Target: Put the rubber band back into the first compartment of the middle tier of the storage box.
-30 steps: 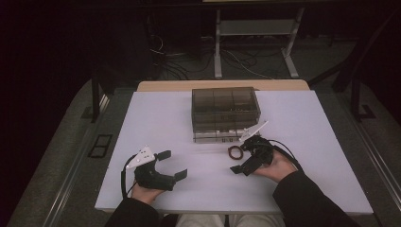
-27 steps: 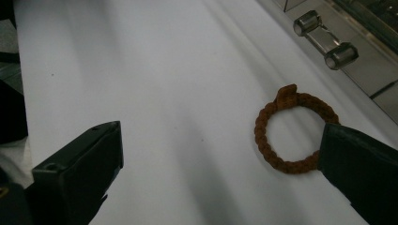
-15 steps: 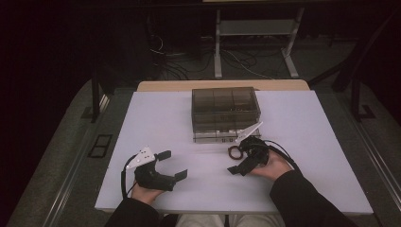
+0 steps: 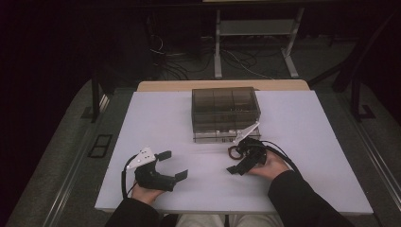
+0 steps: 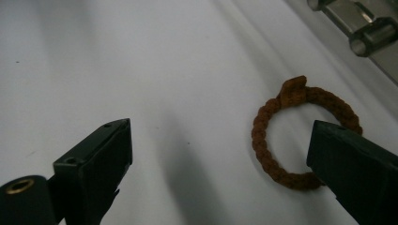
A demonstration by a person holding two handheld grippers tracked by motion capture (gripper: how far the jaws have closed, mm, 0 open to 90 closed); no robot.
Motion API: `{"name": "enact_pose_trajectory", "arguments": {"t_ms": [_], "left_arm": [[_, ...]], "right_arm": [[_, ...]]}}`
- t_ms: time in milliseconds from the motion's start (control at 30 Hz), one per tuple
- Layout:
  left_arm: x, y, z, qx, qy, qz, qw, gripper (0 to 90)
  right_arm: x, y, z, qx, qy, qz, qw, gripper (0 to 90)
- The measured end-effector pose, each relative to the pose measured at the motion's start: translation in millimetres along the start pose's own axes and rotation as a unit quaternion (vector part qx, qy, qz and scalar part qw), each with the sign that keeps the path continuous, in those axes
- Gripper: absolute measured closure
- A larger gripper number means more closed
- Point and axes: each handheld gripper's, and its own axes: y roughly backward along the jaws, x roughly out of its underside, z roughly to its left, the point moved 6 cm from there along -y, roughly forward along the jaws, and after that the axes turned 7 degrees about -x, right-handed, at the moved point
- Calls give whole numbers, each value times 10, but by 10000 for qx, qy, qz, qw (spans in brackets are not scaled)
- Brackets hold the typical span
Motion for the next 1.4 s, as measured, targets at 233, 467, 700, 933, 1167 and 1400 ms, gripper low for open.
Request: {"name": "enact_pose_trajectory", "arguments": {"t_ms": [233,467,700,933,1167,1400], "left_arm": [[0,0,-2,4,4,-1,10000,0],[-1,1,0,6,5,-6,10000,0],[0,1,-3,18,-1,-5,10000,0],[0,-1,-4,17,0,-9,10000,0],[0,0,-4,17,-1,-13,10000,0],[2,-1,-5,19,3,-9,10000,0]], "right_arm": [[0,-20,-15,57,85,-14,9999,168],[-15,-12,-12,139,214,-48,9997,362],[-14,-14,-25,224,220,-32,9995,496],[-21,-7,-49,587,280,1,9979,653],[-21,0,-63,659,262,-2,9975,805],[2,32,-82,411,97,44,9991,846]]}}
